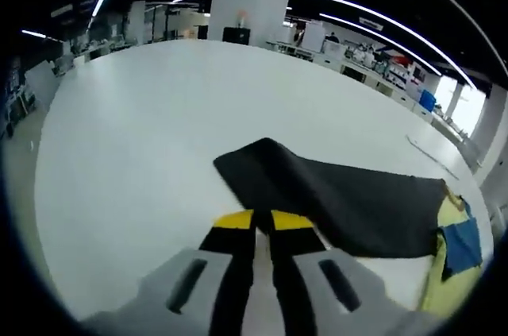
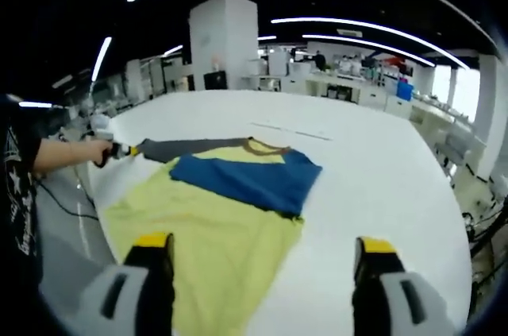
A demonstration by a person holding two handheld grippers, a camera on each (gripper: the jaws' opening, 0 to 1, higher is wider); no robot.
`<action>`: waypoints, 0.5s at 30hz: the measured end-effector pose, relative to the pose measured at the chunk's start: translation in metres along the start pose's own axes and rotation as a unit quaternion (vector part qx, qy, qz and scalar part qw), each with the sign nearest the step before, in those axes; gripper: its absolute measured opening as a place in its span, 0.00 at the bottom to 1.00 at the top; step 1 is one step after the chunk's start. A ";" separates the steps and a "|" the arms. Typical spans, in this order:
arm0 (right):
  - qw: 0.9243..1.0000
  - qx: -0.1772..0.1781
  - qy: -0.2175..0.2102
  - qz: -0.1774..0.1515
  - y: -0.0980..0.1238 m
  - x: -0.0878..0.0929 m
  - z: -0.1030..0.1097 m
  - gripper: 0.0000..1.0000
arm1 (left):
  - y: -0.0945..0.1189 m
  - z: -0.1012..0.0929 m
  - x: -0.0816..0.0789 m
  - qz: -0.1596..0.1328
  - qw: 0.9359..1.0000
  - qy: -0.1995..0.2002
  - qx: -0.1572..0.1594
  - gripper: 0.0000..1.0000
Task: Fold the garment on the visible template until the final outline fits inside the template.
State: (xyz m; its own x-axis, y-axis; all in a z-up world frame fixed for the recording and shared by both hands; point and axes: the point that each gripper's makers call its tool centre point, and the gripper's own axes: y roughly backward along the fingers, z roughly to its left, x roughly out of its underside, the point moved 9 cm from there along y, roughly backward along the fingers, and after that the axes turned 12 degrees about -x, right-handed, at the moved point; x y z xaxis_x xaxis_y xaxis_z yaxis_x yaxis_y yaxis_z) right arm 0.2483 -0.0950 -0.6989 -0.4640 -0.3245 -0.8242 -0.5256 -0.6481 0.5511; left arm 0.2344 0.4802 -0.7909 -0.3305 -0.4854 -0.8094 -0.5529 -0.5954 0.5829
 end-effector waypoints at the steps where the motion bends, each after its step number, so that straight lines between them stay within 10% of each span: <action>1: 1.000 0.000 0.001 0.001 0.000 0.001 0.000 0.94 | 0.001 0.000 0.000 0.002 1.000 0.010 -0.001 0.00; 15: 1.000 -0.003 0.007 0.010 0.001 0.002 0.000 0.95 | 0.001 0.037 -0.017 0.017 0.997 -0.082 0.003 0.00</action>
State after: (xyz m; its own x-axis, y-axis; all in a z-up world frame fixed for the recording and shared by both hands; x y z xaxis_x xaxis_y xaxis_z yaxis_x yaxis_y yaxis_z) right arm 0.2467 -0.0966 -0.7003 -0.4636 -0.3471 -0.8153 -0.5129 -0.6452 0.5663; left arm 0.2110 0.5118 -0.7788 -0.4685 -0.3941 -0.7907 -0.5433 -0.5773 0.6096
